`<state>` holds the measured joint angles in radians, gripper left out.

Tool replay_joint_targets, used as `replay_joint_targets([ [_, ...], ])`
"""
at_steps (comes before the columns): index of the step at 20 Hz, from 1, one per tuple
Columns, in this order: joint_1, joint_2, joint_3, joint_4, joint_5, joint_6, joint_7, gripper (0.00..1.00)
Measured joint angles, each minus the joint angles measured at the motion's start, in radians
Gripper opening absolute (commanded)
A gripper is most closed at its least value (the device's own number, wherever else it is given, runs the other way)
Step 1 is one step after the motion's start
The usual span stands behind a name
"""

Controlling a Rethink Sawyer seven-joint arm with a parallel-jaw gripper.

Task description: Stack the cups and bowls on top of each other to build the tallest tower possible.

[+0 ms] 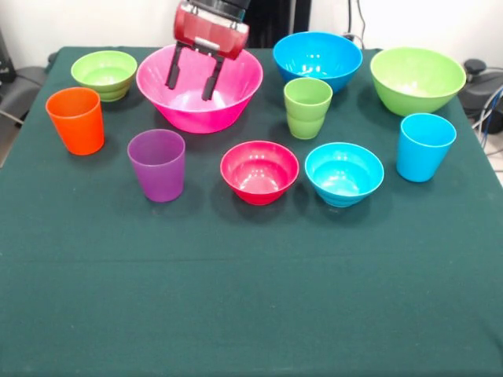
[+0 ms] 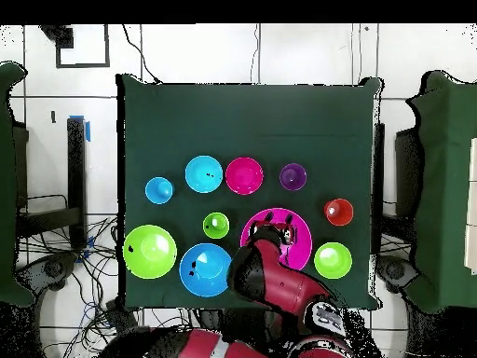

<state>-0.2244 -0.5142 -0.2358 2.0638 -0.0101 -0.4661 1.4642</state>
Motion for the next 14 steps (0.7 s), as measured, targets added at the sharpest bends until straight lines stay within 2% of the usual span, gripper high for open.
replay_joint_targets([
  [5, 0.032, 0.048, 0.0, 0.0, 0.044, 0.01, 0.024, 1.0],
  [6, 0.055, 0.054, 0.001, 0.002, 0.078, 0.028, 0.04, 1.0],
  [14, 0.13, 0.039, -0.002, 0.006, 0.144, 0.137, 0.123, 1.0],
])
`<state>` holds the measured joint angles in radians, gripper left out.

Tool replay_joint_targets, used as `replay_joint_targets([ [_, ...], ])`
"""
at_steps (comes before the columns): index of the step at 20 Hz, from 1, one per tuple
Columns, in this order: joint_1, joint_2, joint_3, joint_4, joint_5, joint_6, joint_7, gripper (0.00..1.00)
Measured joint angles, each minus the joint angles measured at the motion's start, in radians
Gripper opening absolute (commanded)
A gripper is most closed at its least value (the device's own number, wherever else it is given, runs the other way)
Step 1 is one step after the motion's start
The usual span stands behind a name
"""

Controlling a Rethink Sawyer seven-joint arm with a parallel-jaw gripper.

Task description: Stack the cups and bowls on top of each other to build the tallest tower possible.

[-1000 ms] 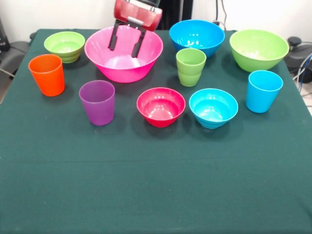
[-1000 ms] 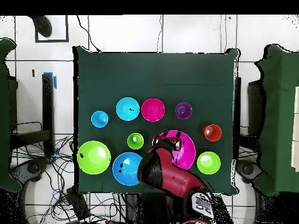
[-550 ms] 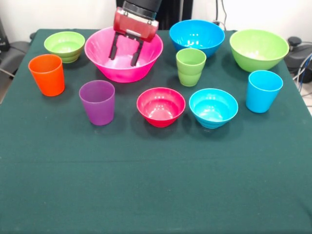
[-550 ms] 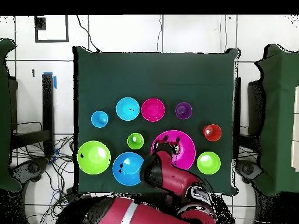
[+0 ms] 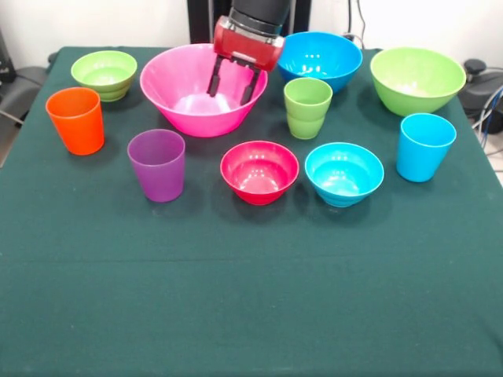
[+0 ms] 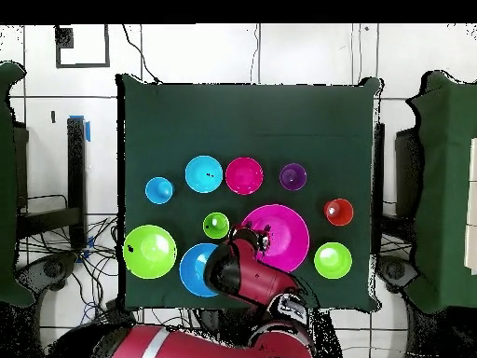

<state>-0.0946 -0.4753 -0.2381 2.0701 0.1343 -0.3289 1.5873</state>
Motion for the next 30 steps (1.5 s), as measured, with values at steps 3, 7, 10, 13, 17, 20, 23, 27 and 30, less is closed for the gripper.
replay_joint_targets([
  [3, 0.014, -0.009, -0.005, 0.0, 0.003, 0.019, 0.019, 1.0],
  [7, 0.043, -0.025, -0.02, 0.0, 0.008, 0.037, 0.052, 1.0],
  [10, 0.085, -0.037, -0.044, 0.0, 0.023, 0.038, 0.087, 1.0],
  [13, 0.134, -0.038, -0.069, 0.0, 0.051, 0.038, 0.113, 1.0],
  [17, 0.205, -0.038, -0.093, 0.001, 0.089, 0.038, 0.149, 1.0],
  [20, 0.245, -0.039, -0.103, 0.0, 0.105, 0.038, 0.171, 1.0],
  [23, 0.267, -0.039, -0.114, 0.001, 0.113, 0.038, 0.186, 1.0],
  [27, 0.284, -0.04, -0.126, 0.001, 0.113, 0.039, 0.196, 1.0],
  [30, 0.247, -0.041, -0.116, 0.0, 0.097, 0.039, 0.196, 1.0],
])
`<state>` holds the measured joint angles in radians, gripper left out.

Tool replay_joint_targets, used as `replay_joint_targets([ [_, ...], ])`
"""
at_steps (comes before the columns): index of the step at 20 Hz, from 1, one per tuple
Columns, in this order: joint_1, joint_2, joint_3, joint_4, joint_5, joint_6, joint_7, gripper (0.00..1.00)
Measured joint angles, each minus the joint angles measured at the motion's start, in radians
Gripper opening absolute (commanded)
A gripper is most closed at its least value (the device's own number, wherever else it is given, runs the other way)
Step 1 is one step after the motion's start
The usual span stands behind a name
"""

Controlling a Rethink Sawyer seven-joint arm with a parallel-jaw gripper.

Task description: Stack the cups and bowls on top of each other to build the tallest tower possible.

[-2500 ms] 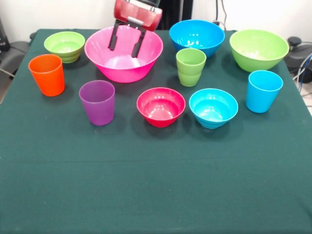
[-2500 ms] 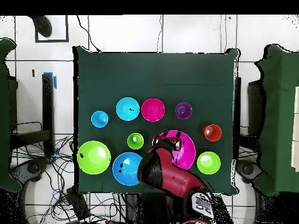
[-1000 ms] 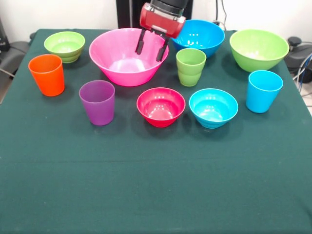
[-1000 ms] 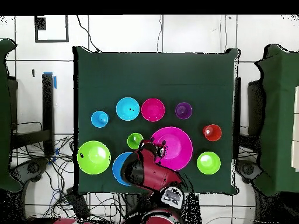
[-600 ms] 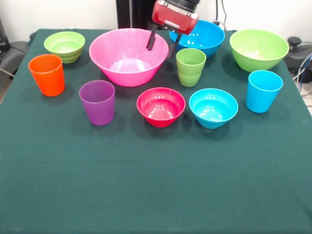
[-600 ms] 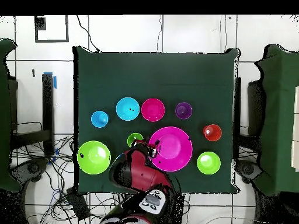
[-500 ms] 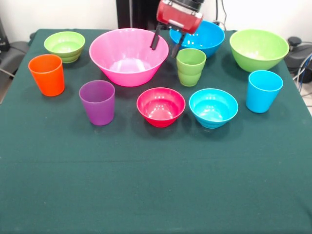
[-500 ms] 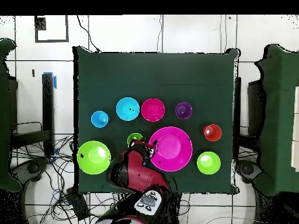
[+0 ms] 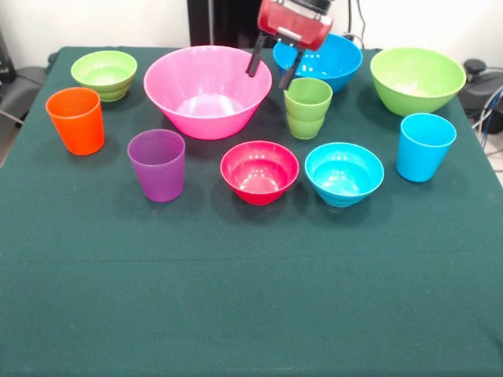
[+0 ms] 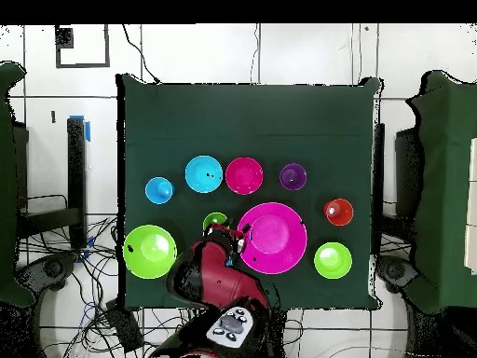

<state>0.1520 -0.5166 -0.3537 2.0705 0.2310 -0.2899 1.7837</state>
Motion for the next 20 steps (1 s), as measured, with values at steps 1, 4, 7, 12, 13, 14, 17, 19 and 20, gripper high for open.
replay_joint_targets([
  [1, -0.018, 0.002, 0.005, 0.0, -0.011, -0.001, 0.0, 1.0],
  [4, -0.089, 0.024, 0.015, 0.0, -0.056, -0.024, 0.0, 1.0],
  [7, -0.133, 0.057, 0.013, -0.001, -0.086, -0.056, 0.0, 1.0],
  [12, -0.143, 0.116, 0.007, -0.001, -0.106, -0.102, 0.0, 1.0],
  [13, -0.141, 0.122, 0.007, -0.001, -0.107, -0.104, 0.0, 1.0],
  [14, -0.137, 0.13, 0.006, -0.001, -0.107, -0.104, 0.0, 1.0],
  [17, -0.12, 0.145, 0.0, -0.001, -0.107, -0.104, 0.0, 1.0],
  [19, -0.108, 0.149, -0.003, -0.001, -0.107, -0.104, 0.0, 1.0],
  [20, -0.1, 0.148, -0.005, -0.001, -0.107, -0.102, 0.0, 1.0],
])
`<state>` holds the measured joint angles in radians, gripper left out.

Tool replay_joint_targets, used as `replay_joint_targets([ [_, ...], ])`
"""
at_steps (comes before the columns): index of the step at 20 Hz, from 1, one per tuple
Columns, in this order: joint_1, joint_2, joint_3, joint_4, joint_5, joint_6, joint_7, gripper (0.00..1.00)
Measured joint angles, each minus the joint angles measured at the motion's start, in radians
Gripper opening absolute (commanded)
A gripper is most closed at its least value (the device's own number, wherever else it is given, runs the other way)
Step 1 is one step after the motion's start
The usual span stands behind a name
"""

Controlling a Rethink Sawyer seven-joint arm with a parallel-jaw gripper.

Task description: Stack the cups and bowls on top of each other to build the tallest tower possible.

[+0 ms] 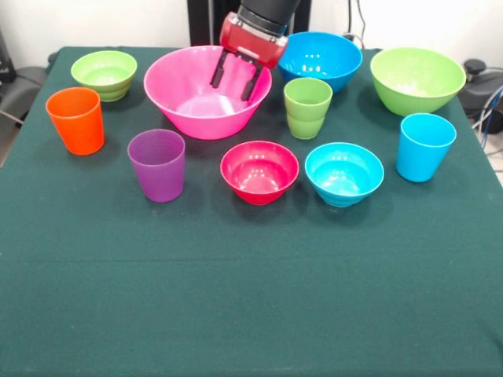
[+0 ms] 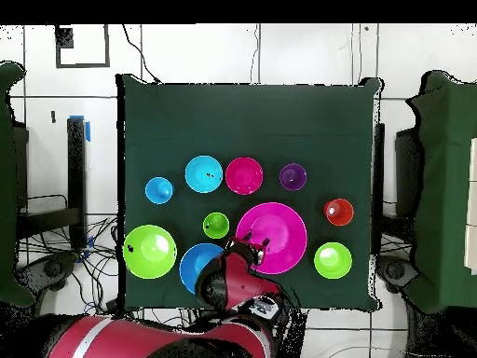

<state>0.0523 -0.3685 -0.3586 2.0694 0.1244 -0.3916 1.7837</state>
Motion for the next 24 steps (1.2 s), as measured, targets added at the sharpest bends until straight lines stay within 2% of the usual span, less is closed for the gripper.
replay_joint_targets([
  [3, 0.016, -0.016, -0.001, 0.0, 0.0, 0.031, 0.0, 1.0],
  [9, 0.051, -0.131, -0.015, -0.001, 0.0, 0.286, 0.0, 1.0],
  [12, 0.083, -0.208, -0.039, -0.01, -0.001, 0.474, 0.0, 1.0],
  [16, 0.117, -0.26, -0.064, -0.023, -0.001, 0.601, 0.0, 1.0],
  [18, 0.145, -0.282, -0.082, -0.036, -0.001, 0.639, 0.0, 1.0],
  [20, 0.156, -0.277, -0.089, -0.043, -0.001, 0.629, 0.001, 1.0],
  [24, 0.199, -0.224, -0.114, -0.066, -0.001, 0.536, 0.014, 1.0],
])
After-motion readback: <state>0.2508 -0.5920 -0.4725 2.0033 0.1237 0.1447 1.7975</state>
